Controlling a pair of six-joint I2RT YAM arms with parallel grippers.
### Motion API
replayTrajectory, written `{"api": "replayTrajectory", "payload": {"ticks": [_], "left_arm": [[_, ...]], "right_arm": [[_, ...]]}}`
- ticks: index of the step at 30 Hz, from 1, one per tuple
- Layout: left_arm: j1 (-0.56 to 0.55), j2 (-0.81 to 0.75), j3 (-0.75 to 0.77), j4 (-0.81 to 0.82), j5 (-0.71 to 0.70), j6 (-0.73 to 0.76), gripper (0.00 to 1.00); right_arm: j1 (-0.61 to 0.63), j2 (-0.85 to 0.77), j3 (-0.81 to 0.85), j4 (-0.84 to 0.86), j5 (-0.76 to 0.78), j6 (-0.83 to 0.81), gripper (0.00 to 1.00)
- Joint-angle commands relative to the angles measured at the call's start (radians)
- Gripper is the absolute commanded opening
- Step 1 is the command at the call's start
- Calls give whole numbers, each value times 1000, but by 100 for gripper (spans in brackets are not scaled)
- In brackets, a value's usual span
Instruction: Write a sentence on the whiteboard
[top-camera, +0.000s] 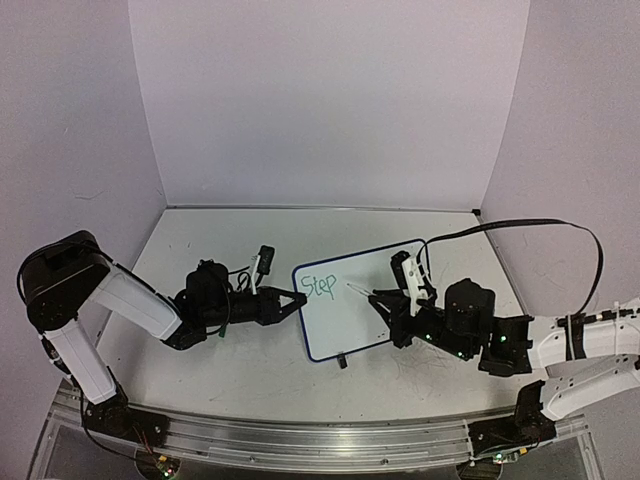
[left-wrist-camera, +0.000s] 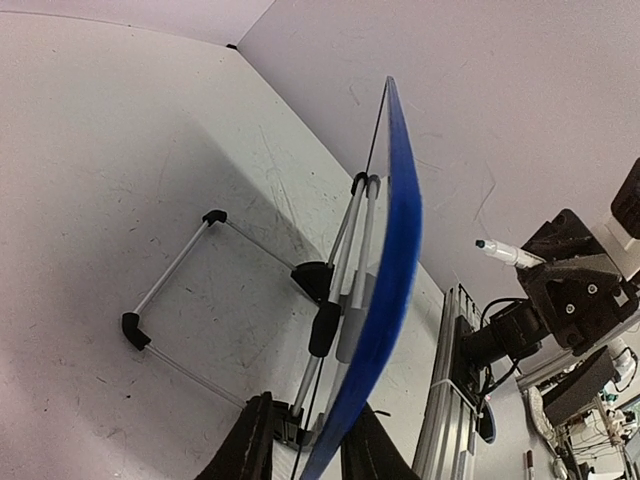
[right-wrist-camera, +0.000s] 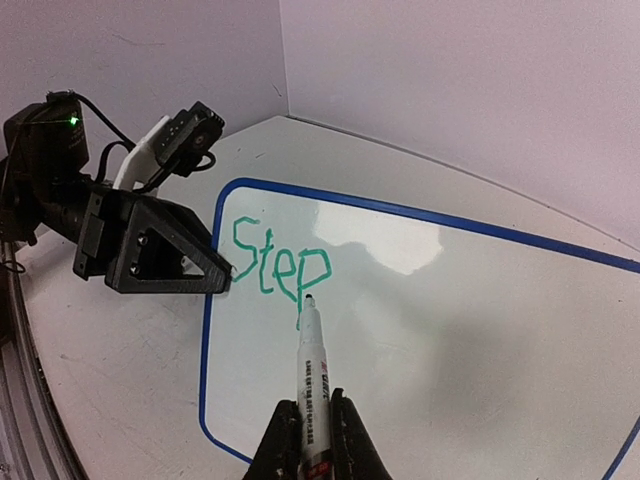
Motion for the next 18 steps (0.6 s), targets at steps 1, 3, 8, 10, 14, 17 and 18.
{"api": "replayTrajectory", "payload": {"ticks": [1,3,8,10,14,17,18], "left_arm": [[1,4,32,13,21,40,19],[1,7,30,9,28,52,16],[1,13,31,-4,37,74,10],[1,8,30,-13,36,86,8],[1,-4,34,-42,30,114,5],[1,-5,39,-56,29,132,3],[1,-5,39,-59,28,136,3]], "right_arm": [[5,-7,5,-7,68,10,0],[6,6,19,-15,67,4,0],[11,35,45,-12,56,-8,0],[11,54,62,-15,66,-4,0],[10,84,99,-25,132,12,0],[10,103,117,-25,158,16,0],[11,110,123,-25,164,17,0]]}}
